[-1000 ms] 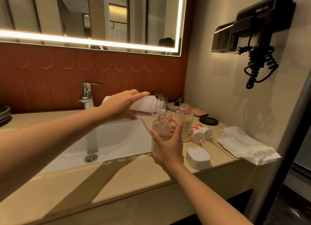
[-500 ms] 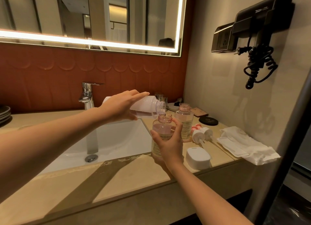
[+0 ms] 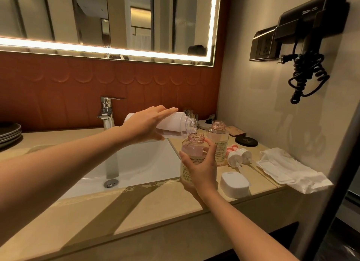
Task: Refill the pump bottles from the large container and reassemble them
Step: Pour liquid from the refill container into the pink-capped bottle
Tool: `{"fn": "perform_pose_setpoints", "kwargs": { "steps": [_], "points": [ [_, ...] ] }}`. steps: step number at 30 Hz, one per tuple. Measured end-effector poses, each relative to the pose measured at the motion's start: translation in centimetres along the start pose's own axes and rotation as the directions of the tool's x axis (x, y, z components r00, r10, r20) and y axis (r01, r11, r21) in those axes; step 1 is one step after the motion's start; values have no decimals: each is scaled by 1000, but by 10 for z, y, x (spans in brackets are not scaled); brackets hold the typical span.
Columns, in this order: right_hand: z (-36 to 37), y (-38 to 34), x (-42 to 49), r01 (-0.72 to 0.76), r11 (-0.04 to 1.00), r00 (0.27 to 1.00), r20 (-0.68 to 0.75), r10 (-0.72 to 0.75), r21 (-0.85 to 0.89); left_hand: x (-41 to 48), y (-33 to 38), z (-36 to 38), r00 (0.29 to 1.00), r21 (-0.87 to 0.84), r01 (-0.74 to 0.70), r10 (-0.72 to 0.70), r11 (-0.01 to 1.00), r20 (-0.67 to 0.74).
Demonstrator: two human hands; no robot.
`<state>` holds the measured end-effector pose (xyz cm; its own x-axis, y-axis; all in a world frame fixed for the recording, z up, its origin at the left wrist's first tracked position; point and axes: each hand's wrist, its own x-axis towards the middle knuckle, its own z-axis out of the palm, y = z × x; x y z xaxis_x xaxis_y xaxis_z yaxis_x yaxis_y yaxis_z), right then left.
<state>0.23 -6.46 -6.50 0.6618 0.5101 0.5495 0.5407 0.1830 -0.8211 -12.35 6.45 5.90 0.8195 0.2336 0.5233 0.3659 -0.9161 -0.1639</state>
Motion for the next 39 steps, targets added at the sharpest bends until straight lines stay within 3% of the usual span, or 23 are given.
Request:
{"fn": "perform_pose_setpoints", "kwargs": {
  "steps": [39],
  "points": [
    [1,2,2,-2,1000,1000,6,2,16,0,1,-5,999,27,-37,37,999,1]
  ]
}}
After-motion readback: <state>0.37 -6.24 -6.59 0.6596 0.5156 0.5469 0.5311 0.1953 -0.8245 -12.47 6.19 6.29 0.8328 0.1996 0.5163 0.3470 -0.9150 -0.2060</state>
